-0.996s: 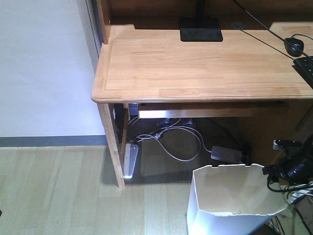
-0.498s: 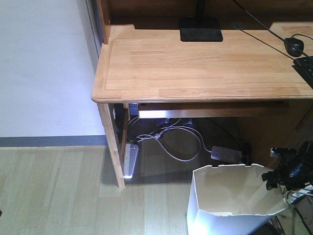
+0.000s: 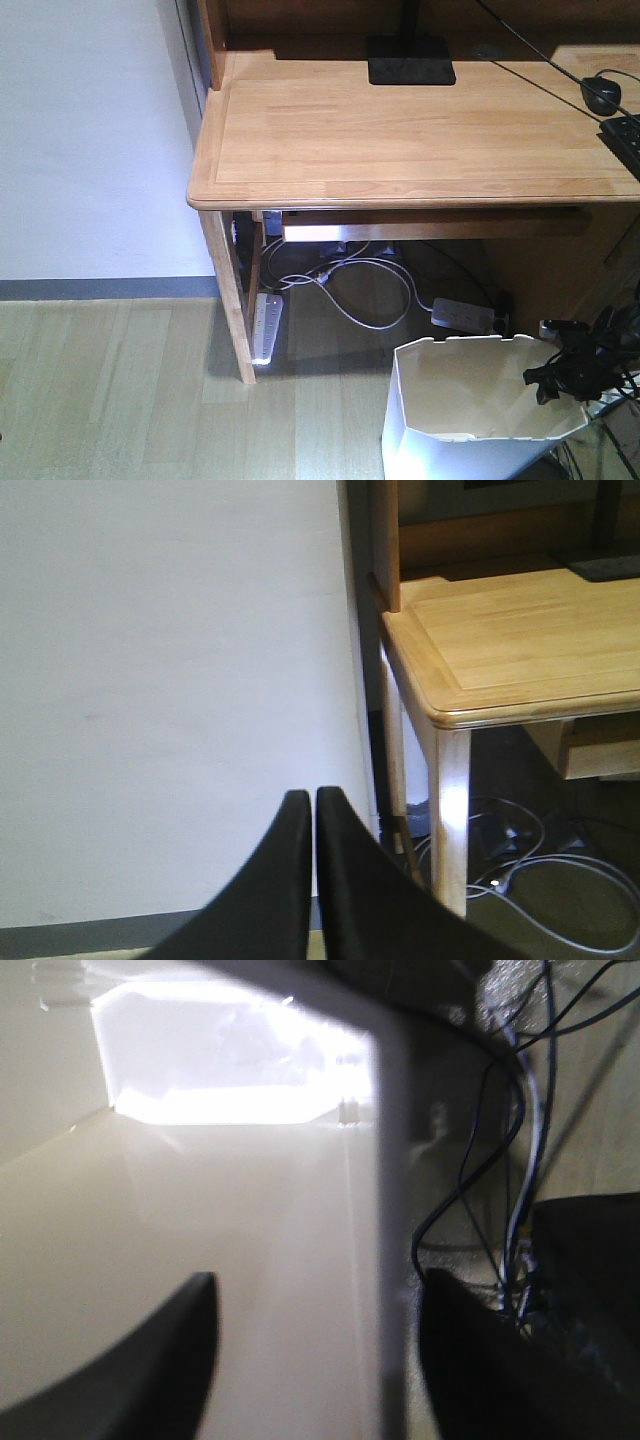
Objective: Move trash bin to bedside with robot
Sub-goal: 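Close the right gripper on the bin rim and lift it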
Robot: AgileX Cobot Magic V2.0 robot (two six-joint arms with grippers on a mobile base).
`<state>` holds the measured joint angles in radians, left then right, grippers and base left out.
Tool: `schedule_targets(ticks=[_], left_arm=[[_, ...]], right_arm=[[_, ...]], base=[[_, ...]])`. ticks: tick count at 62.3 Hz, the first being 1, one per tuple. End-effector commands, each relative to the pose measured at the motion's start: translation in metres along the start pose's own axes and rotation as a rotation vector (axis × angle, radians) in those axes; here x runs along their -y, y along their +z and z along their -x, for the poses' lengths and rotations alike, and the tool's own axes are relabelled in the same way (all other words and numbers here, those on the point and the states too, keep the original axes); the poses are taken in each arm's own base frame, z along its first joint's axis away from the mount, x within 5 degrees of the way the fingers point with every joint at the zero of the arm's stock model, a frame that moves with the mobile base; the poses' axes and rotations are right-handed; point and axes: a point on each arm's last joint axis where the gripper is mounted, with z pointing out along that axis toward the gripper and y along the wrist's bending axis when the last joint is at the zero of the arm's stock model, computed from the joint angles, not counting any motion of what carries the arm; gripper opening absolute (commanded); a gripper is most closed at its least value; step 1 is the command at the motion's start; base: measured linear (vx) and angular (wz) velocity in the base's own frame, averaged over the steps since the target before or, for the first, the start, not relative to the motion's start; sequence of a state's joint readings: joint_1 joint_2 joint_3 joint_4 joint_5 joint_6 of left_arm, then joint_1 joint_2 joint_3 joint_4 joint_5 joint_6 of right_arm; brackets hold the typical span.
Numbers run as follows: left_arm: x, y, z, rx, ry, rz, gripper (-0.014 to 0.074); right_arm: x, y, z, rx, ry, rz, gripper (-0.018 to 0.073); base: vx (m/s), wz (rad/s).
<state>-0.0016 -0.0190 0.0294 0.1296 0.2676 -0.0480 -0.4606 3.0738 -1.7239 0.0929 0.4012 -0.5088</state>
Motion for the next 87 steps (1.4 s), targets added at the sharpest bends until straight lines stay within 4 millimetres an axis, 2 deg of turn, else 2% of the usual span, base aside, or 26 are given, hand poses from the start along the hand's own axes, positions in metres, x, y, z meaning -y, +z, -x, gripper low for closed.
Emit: schedule_targets(ticks=[1, 3, 6, 16, 24, 30, 35, 44, 54, 71, 87], left_arm=[[0.001, 0.002, -0.002, 0.056, 0.012, -0.007, -0.0006], [0.001, 0.002, -0.002, 0.056, 0.012, -0.007, -0.0006], [0.001, 0.002, -0.002, 0.056, 0.012, -0.007, -0.0006], [0.001, 0.002, -0.002, 0.056, 0.012, -0.007, -0.0006], [0.001, 0.002, -0.002, 0.056, 0.012, -0.007, -0.0006], [0.001, 0.002, -0.002, 0.056, 0.012, -0.007, -0.0006], [0.001, 0.002, -0.002, 0.056, 0.012, -0.007, -0.0006], [0.001, 0.002, -0.002, 0.056, 0.012, -0.007, -0.0006], [0.001, 0.002, -0.002, 0.056, 0.012, -0.007, -0.0006], [0.001, 0.002, -0.002, 0.056, 0.012, -0.007, -0.0006], [0.001, 0.002, -0.002, 0.056, 0.012, -0.007, -0.0006]], right_arm=[[0.008, -0.025, 0.020, 0.046, 0.014, -0.004, 0.0159], [0.007, -0.025, 0.020, 0.050, 0.024, 0.005, 0.0060], [0.007, -0.028, 0.023, 0.061, 0.028, 0.012, -0.0017], [0.002, -0.044, 0.035, 0.129, 0.047, 0.092, -0.0013], [-0.009, -0.066, 0.048, 0.200, 0.009, 0.235, -0.0008], [-0.018, -0.081, 0.050, 0.269, 0.014, 0.323, -0.0006], [-0.026, -0.091, 0.045, 0.318, 0.059, 0.342, -0.0006], [-0.042, -0.104, 0.023, 0.329, 0.007, 0.286, -0.0006], [-0.063, -0.133, 0.006, 0.317, -0.043, 0.277, -0.0006], [-0.091, -0.187, -0.008, 0.351, -0.072, 0.284, -0.0006], [-0.131, -0.217, -0.027, 0.338, -0.172, 0.309, -0.0006]], base=[[0.00, 0.00], [0.00, 0.00], [0.00, 0.00], [0.00, 0.00], [0.00, 0.00], [0.00, 0.00], [0.00, 0.00], [0.00, 0.00], [0.00, 0.00], [0.00, 0.00], [0.00, 0.00]])
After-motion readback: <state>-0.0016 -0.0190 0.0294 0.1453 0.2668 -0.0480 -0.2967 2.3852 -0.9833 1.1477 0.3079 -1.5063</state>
